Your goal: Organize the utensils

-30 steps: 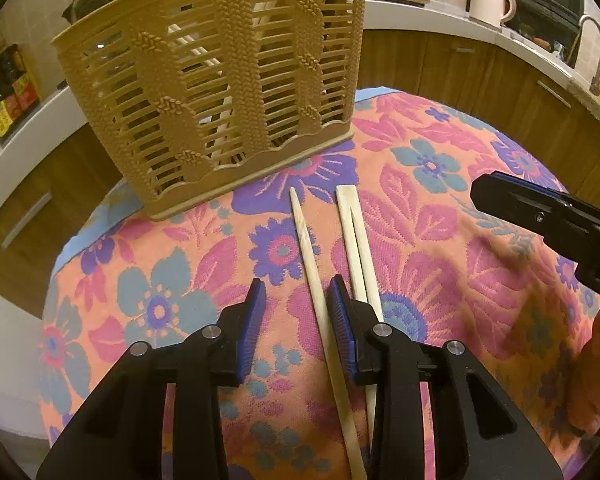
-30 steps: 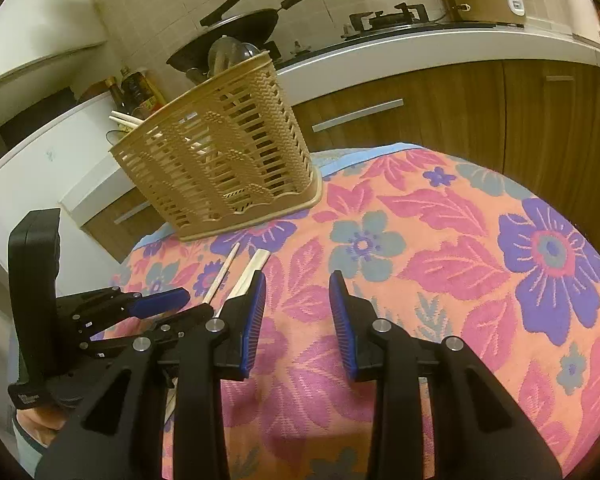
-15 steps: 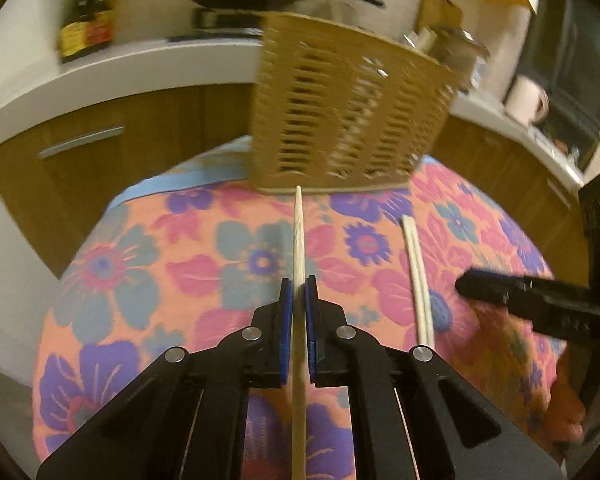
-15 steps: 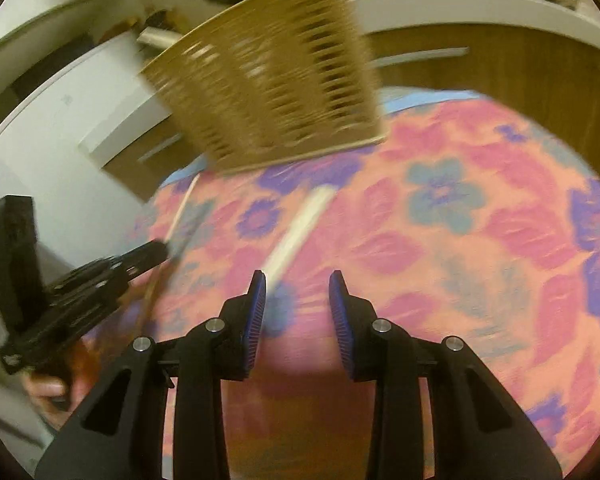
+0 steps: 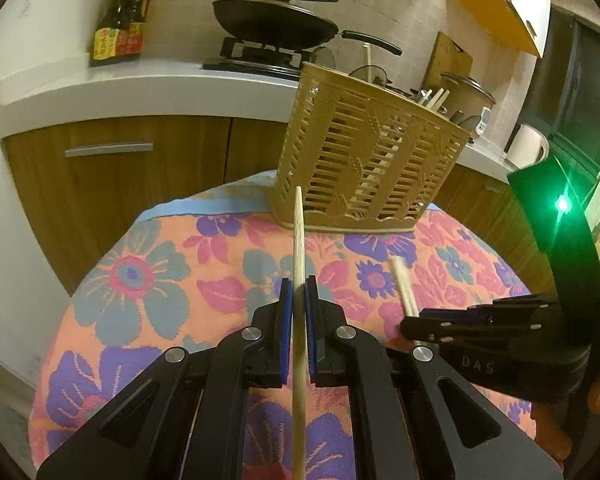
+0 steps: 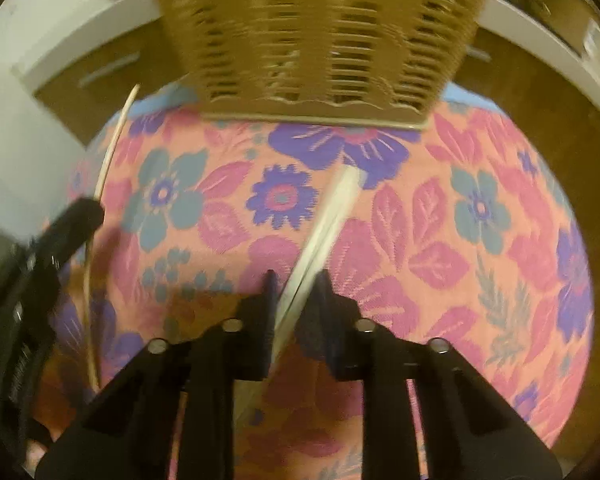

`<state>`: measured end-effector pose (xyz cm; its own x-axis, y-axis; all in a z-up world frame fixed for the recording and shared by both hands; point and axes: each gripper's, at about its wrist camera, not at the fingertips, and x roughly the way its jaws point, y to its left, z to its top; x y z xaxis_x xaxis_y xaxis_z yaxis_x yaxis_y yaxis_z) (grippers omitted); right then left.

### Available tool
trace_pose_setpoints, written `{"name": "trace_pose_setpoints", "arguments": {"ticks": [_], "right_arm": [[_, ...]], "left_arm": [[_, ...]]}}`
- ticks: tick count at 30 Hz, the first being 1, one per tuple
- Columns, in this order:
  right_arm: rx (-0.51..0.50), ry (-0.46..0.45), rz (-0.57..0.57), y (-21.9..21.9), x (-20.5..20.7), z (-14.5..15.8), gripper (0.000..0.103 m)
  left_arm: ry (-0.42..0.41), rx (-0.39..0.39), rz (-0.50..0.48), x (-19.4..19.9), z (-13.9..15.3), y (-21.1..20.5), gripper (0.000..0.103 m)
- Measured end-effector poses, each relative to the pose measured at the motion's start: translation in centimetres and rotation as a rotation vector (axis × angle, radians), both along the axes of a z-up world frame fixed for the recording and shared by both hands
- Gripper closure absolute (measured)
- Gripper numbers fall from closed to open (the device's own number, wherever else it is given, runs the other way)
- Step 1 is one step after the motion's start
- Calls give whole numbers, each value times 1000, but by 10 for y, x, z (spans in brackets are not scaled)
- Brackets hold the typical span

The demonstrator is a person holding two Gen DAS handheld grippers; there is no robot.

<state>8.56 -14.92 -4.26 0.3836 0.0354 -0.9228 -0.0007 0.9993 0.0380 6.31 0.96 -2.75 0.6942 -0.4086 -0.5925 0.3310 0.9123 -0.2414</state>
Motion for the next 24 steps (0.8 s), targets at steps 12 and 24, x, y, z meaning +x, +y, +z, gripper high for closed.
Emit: {"name": "trace_pose_setpoints", "arguments": {"ticks": [12,24], "right_arm": [[25,2,-36,-88,-60,9,93],[7,71,11,-101,-70,-3,79]], "left_arm": [[1,1,-14,-1,-2,-2,99],[-12,40,-30,-3,-2,-8,99]]}}
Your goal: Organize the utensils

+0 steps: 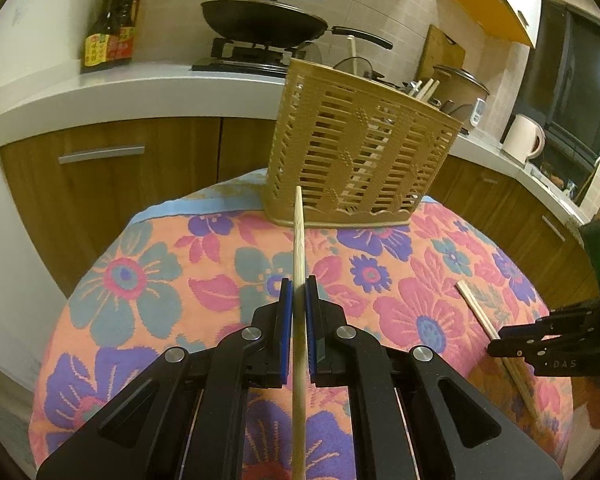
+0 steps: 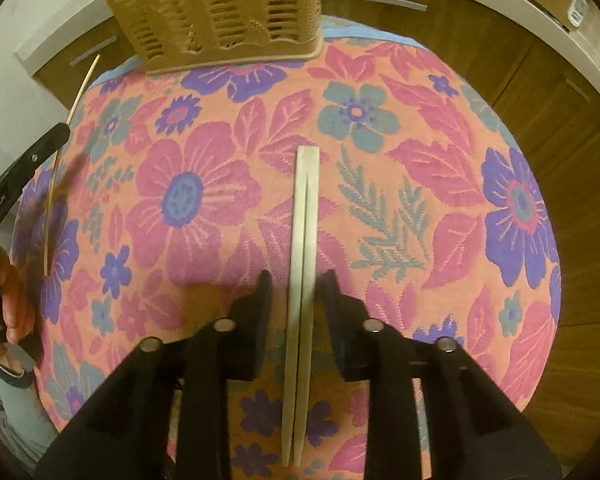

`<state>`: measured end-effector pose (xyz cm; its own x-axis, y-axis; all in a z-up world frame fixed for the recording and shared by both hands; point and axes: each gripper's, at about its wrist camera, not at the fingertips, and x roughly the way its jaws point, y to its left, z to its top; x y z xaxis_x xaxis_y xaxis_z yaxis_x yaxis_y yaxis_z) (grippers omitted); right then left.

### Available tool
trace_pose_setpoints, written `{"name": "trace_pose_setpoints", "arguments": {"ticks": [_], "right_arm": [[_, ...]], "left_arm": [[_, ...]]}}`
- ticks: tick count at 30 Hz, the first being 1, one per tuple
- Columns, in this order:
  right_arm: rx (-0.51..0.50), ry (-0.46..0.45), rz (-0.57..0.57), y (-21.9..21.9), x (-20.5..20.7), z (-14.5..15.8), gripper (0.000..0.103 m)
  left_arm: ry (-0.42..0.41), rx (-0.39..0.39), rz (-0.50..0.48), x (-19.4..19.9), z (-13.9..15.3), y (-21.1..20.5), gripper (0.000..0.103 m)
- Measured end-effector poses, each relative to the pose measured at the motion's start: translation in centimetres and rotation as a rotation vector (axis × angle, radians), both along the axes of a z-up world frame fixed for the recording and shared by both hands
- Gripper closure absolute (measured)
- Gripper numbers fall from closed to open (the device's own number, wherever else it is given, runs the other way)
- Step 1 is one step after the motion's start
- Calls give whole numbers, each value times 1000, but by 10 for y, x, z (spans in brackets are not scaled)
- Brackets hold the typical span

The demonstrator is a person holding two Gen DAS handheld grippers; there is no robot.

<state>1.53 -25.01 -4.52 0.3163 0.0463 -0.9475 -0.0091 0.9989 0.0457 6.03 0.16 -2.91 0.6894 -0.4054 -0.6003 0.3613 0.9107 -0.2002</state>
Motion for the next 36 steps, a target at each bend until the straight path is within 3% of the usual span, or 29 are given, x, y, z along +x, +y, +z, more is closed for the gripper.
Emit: {"name": "trace_pose_setpoints", "arguments": {"ticks": [4,6,11,14,18,24,30,36], "right_arm": [[-38,14,31,6,1,1,80],[-58,5,73,16,4,1,93],[-46,-72,180,46,-6,15,93],[-10,-168,231,61,-5,44,93],[56,-334,257,76,10,96,93],[166,-551,225,60,57,163,93],[222,-699,152,46,94,208,93],[250,-842,45,28,131,219,93]], "left_arm": [[-8,8,-2,-2,1,-1,99],[-8,-1,2,-2,1,1,99],[-17,-73,-5,-2,11,10,99],[-79,-90,-20,-4,38,14,99],[-205,-150,-49,5,99,20,99],[-316,-237,-88,45,165,12,99],[-353,-288,-101,84,181,-8,99],[-388,-345,-95,116,183,-23,99]]}}
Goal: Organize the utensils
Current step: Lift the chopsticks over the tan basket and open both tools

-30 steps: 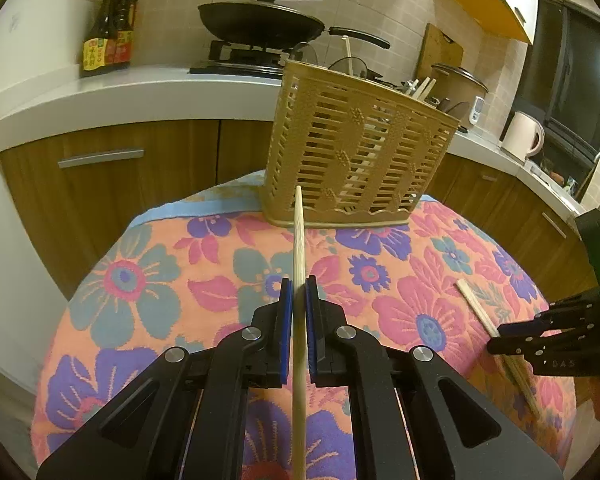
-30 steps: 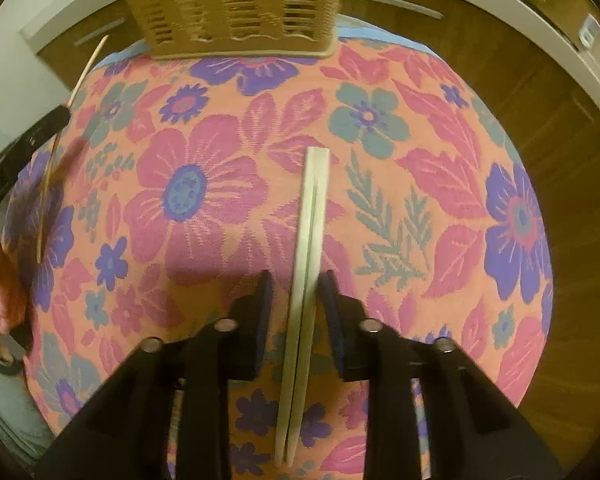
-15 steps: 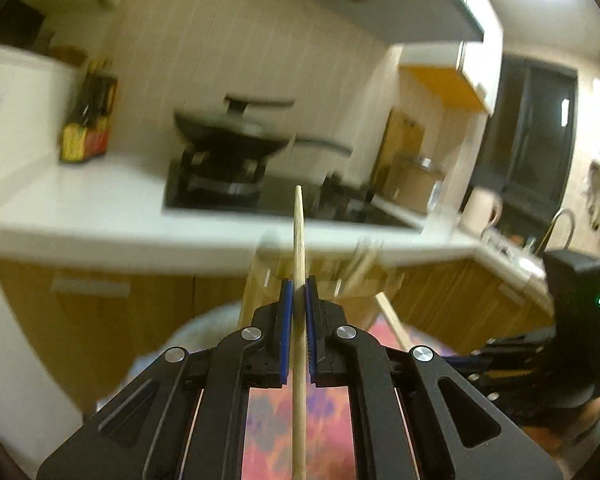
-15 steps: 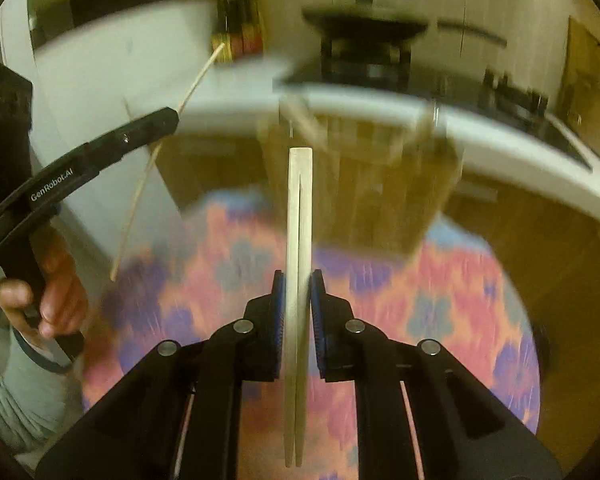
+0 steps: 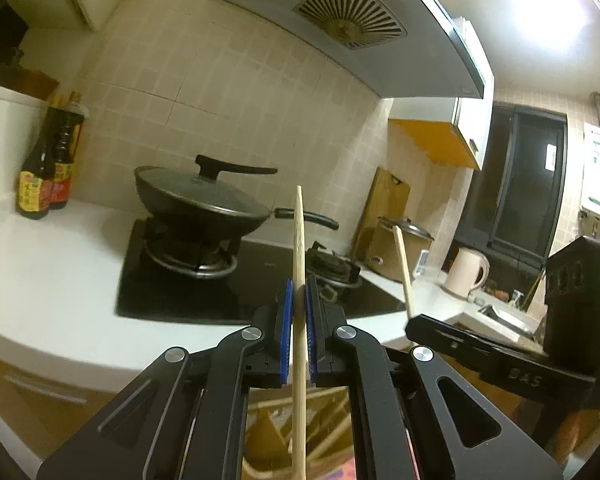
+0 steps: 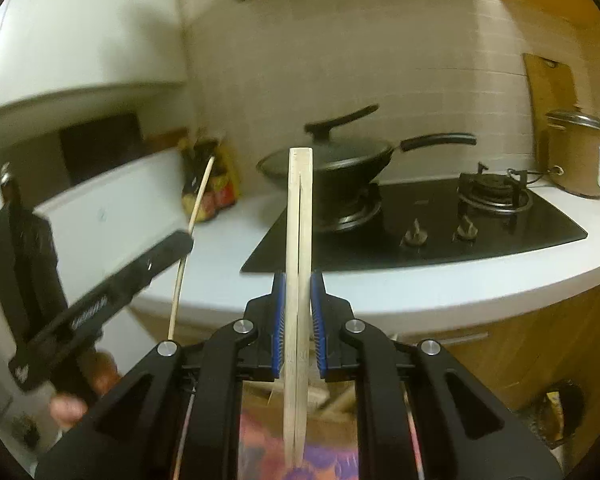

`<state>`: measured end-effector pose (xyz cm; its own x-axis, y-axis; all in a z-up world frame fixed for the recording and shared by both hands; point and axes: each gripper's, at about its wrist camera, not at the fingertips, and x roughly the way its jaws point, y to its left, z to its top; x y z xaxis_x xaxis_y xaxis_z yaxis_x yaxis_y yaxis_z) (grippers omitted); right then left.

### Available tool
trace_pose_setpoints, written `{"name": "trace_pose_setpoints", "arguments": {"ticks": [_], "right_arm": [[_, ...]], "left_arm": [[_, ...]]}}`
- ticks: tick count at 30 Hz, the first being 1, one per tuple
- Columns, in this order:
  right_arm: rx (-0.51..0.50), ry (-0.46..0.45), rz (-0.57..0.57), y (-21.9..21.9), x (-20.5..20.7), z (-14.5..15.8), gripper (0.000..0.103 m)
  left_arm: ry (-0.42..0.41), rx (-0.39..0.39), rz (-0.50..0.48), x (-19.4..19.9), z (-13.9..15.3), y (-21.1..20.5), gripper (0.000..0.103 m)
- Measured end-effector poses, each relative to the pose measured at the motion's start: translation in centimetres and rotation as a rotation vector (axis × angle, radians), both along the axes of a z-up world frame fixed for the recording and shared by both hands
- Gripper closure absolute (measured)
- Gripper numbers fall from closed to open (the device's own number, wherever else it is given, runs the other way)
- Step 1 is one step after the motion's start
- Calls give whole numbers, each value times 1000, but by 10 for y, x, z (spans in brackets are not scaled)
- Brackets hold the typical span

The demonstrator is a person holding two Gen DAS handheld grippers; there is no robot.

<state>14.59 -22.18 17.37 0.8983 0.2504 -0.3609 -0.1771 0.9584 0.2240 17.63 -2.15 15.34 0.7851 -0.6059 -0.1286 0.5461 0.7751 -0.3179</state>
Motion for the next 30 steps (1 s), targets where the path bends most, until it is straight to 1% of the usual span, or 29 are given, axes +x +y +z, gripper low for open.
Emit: {"name": "trace_pose_setpoints", "arguments": {"ticks": [4,6,9,13,18,22,24,25,27,28,30], "right_arm": [[2,-67,-72,2,11,-9,93],[-18,-107,-107,7,13,-14,93],[-49,-148,-128,17,14,-20,93],[-93,-189,-157,27,13,-29,93],[-90,-192,-161,27,17,-38,93],[-75,-175,-146,25,15,-48,92],[-79,-148,-119,25,10,-54,91],[-76,-142,-114,23,6,-56,90],[-68,-137,-113,18,-6,-60,83],[-59,-133,-110,15,-12,-62,83],[-39,-122,-100,8,-26,-64,83]], "left_arm": [[-19,0,0,14,-7,-8,99],[-29,5,3,20,-14,-12,99],[-41,12,10,24,-22,-14,99],[-69,10,45,28,-33,-15,99],[-95,23,72,25,-43,-16,99],[-82,39,66,21,-53,-14,98],[-74,51,55,16,-56,-10,92],[-74,55,53,14,-56,-8,91],[-75,59,49,8,-57,-2,86],[-69,66,45,4,-56,1,85],[-65,72,46,-4,-55,7,78]]}}
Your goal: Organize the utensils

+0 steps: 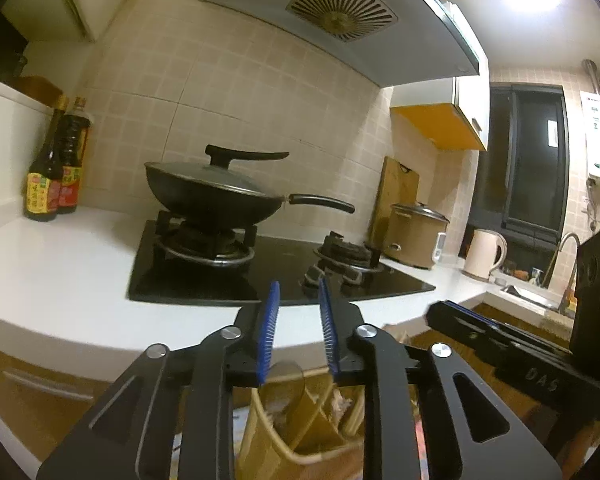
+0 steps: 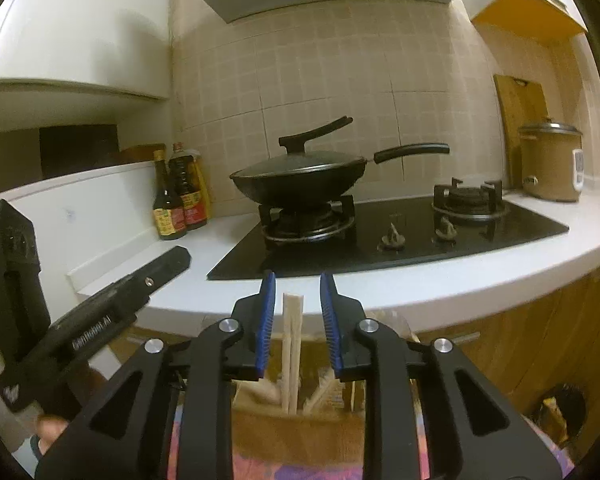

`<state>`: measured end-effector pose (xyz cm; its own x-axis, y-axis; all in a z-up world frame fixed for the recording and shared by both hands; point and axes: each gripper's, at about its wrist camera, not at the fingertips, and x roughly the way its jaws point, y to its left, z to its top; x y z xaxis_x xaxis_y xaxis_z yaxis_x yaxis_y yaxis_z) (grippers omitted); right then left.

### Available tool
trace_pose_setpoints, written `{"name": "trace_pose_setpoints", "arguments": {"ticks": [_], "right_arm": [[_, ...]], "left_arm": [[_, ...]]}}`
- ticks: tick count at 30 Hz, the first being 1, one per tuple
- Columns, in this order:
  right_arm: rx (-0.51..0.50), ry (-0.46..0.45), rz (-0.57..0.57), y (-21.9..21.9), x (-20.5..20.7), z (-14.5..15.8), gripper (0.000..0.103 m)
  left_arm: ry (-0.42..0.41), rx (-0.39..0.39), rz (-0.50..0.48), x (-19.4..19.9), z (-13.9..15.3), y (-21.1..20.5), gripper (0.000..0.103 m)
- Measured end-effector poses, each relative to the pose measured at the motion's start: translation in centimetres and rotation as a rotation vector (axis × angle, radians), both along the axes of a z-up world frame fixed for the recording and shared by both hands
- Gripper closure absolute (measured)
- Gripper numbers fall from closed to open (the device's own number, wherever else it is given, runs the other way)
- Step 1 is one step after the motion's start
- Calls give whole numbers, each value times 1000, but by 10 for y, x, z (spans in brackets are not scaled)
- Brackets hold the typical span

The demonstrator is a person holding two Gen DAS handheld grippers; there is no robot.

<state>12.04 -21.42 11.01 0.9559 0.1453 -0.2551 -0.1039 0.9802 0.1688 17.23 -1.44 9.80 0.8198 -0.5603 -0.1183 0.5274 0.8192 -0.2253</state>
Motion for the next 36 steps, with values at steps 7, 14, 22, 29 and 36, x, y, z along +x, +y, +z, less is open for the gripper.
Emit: {"name": "trace_pose_setpoints", "arguments": {"ticks": [7,14,22,29,36], "right_arm": [[-12,16,2,-10,-58,-8,54],[-75,32,-16,-11,-114,-28,45],[-118,27,-132,-18,-151,-71,20],[-134,62,-162,-24,-146,-104,17],[-119,109,-127,-26,-138,-112,12]], "left_arm": [[21,13,16,-48,4,22,45],[4,62,51,-113,-1,19,19],[19,157,290,-166,-46,-2,8],[-31,315,470,-168,-81,-29,8],[12,335,451,-162,-88,-30,8]]}}
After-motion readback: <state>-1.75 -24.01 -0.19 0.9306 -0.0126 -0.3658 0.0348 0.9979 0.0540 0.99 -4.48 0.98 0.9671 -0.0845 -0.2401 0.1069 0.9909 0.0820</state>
